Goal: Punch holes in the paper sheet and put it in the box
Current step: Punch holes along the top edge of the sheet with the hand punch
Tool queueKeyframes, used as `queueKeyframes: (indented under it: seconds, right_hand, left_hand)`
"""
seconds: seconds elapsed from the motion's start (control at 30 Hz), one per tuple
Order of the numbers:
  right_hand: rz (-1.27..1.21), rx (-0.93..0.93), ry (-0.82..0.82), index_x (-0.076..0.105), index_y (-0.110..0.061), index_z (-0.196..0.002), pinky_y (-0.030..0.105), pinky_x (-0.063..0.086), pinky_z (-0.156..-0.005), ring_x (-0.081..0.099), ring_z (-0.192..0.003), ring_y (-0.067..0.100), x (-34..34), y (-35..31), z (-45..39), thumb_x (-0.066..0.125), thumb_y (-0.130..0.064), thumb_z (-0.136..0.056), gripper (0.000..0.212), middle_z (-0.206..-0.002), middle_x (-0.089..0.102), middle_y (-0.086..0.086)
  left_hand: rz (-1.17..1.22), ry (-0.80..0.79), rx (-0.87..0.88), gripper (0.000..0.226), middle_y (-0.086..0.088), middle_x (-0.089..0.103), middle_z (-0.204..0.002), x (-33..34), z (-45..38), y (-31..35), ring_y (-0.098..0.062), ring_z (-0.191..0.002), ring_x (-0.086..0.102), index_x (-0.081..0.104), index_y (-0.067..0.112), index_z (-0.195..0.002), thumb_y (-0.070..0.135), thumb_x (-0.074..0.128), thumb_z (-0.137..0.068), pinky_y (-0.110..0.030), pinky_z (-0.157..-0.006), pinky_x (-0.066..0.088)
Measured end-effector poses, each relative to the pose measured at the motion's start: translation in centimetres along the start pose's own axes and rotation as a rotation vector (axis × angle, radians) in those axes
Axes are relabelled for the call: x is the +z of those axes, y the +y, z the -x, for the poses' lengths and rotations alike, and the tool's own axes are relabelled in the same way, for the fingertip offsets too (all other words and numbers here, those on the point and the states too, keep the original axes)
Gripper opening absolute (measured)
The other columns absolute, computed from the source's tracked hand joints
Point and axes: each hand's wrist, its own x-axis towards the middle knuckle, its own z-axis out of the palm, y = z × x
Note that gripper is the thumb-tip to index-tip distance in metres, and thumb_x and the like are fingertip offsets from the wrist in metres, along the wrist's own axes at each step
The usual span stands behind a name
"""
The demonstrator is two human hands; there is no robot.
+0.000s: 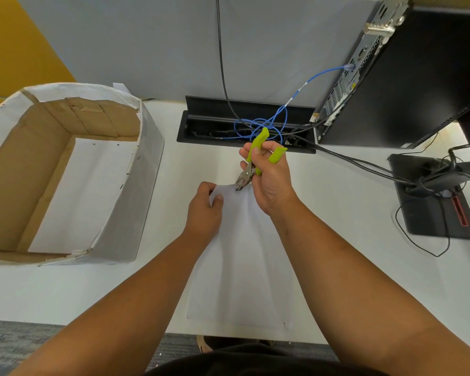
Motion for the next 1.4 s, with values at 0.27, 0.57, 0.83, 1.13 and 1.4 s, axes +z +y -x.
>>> queueKeyframes:
  seconds: [0.27,0.57,0.83,1.13,1.4]
  right_hand:
    - [0.072,0.054,0.004,0.059,-0.018,-0.116,0.045,0.055,-0.095,0.062,-0.094,0.019,1.3,-0.2,-0.1,0.052,-0.031,-0.100,0.022,-0.093,0.064,0.004]
    - [0.040,-0.003,0.049,0.056,-0.006,-0.119,0.040,0.058,-0.081,0.059,-0.061,0.012,2.9,-0.4,-0.4,0.055,-0.024,-0.100,0.027,-0.077,0.061,0.005]
    - [0.112,-0.055,0.050,0.063,-0.017,-0.095,0.028,0.052,-0.063,0.051,-0.061,0.011,3.5,-0.3,-0.4,0.056,-0.023,-0.099,0.010,-0.072,0.057,0.003]
    - [0.104,-0.056,0.087,0.062,-0.014,-0.095,0.028,0.053,-0.058,0.049,-0.058,0.012,3.5,-0.2,-0.5,0.055,-0.019,-0.099,0.010,-0.067,0.054,0.003]
    - [0.069,-0.075,0.093,0.058,-0.013,-0.090,0.029,0.055,-0.053,0.043,-0.054,0.015,3.6,-0.2,-0.4,0.053,-0.019,-0.100,0.013,-0.063,0.048,0.003]
  left_hand:
    - [0.030,-0.025,-0.020,0.014,-0.002,0.059,-0.107,-0.1,0.1,0.4,-0.021,-0.098,0.058,0.048,0.019,-0.113,0.021,0.046,-0.099,-0.036,-0.087,0.054]
    - [0.074,-0.054,-0.026,0.013,0.001,0.059,-0.106,-0.2,0.4,0.8,-0.016,-0.096,0.058,0.048,0.020,-0.113,0.020,0.045,-0.100,-0.029,-0.079,0.050]
    - [0.087,-0.053,-0.027,0.018,-0.002,0.059,-0.113,-0.4,0.5,1.2,-0.019,-0.100,0.059,0.047,0.019,-0.118,0.021,0.046,-0.100,-0.037,-0.089,0.054]
    - [0.078,-0.054,-0.011,0.019,0.000,0.058,-0.114,-0.4,0.5,1.1,-0.019,-0.101,0.059,0.047,0.020,-0.119,0.022,0.046,-0.100,-0.036,-0.090,0.053]
    - [0.065,-0.048,-0.013,0.016,0.000,0.057,-0.113,-0.4,0.6,1.2,-0.019,-0.100,0.058,0.046,0.020,-0.116,0.022,0.046,-0.100,-0.033,-0.087,0.053]
